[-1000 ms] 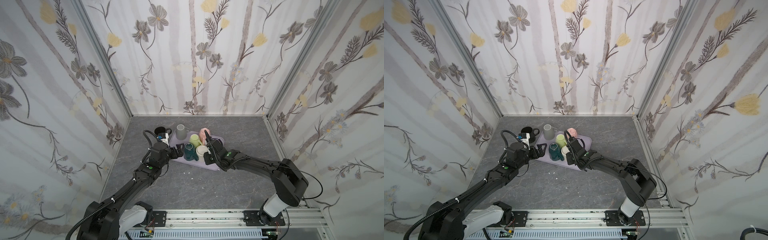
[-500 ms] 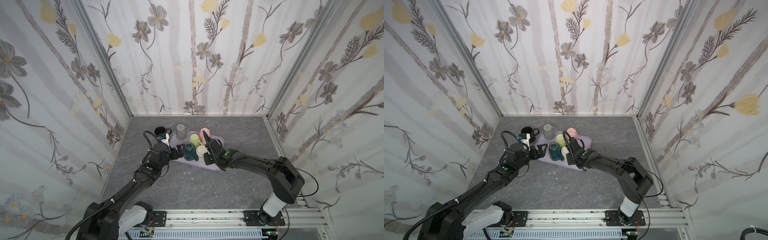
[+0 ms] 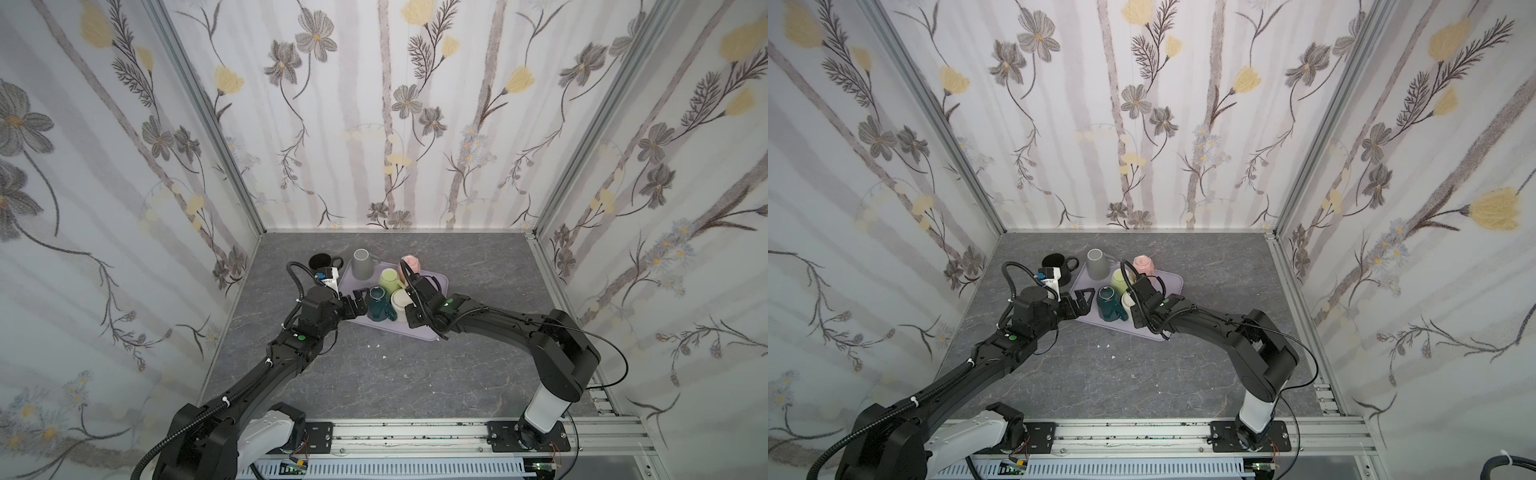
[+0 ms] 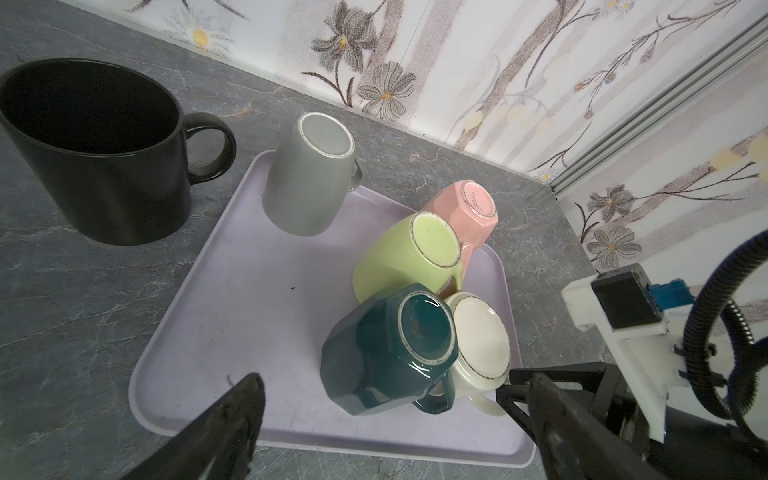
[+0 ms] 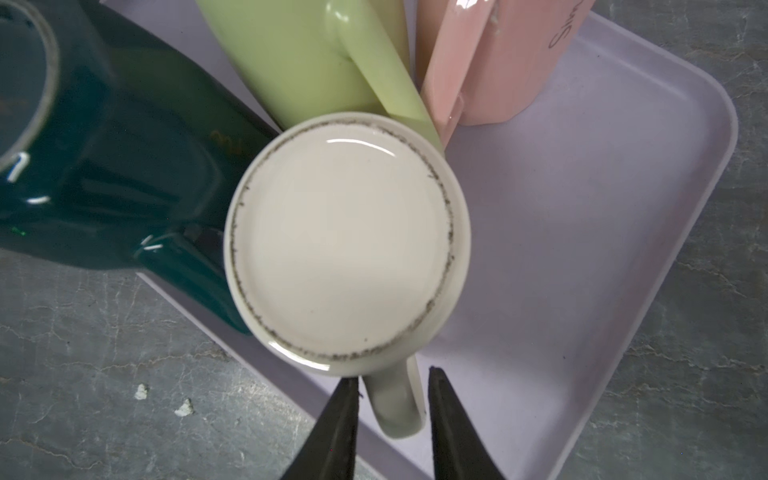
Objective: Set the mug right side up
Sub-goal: 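Lower the right gripper onto the cream mug's handle and close it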
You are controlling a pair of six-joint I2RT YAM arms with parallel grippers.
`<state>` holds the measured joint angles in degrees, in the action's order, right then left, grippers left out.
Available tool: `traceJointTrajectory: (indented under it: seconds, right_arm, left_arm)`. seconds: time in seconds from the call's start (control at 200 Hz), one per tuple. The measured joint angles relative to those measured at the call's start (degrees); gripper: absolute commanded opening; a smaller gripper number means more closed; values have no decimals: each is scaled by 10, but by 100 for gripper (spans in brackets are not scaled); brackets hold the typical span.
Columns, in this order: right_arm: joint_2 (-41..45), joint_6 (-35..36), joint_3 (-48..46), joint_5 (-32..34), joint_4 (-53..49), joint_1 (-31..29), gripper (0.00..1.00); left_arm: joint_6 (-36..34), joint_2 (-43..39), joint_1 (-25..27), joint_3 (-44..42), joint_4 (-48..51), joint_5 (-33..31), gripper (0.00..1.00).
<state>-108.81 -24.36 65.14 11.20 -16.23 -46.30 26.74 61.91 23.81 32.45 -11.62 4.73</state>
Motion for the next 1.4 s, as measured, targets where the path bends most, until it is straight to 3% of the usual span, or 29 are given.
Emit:
traceJointTrajectory:
  seconds: [0.944,1.039,1.399]
  right_arm:
    - [-33,11,22,11,-13,-8,30]
    - [-36,14,24,11,-16,-8,24]
    - [-41,30,31,-3,-19,-9,18]
  left_arm:
    - [0,2,1,-6,-12,4,100]
    - [0,4,1,-6,-14,4,100]
    - [0,7,1,-6,-18,9,100]
